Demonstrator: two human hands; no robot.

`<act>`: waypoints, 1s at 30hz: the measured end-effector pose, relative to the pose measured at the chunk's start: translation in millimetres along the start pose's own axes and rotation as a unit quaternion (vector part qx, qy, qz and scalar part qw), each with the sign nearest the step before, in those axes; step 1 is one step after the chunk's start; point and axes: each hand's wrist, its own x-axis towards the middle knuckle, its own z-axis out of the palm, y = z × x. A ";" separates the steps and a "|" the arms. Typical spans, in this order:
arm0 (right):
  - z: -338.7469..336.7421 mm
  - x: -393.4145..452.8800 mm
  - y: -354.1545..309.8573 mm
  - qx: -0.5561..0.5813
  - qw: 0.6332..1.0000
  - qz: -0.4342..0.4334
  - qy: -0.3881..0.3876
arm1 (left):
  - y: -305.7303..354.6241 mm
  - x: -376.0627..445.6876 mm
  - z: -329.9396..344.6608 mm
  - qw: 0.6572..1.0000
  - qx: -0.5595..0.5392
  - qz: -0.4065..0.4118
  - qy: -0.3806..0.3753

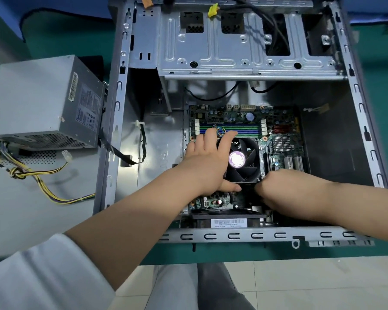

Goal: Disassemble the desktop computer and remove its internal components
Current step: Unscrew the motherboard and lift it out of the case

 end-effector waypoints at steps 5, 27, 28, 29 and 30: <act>-5.5 -1.9 -2.8 -0.024 0.999 -0.025 0.006 | -1.4 0.1 2.1 1.000 0.002 -0.001 0.008; 5.5 1.2 0.5 0.004 1.000 0.015 0.009 | 5.1 -0.9 -1.9 1.000 0.010 -0.024 0.006; 6.2 2.7 -0.9 0.002 1.000 0.014 0.007 | 5.0 -0.6 -1.6 1.000 0.009 -0.023 0.007; 6.4 4.3 -2.1 0.001 1.000 0.015 0.004 | 4.7 -0.3 -1.3 1.000 0.008 -0.023 0.010; 6.3 5.4 -2.7 0.001 1.000 0.019 0.003 | 4.5 0.3 -0.9 1.000 0.008 -0.024 0.014</act>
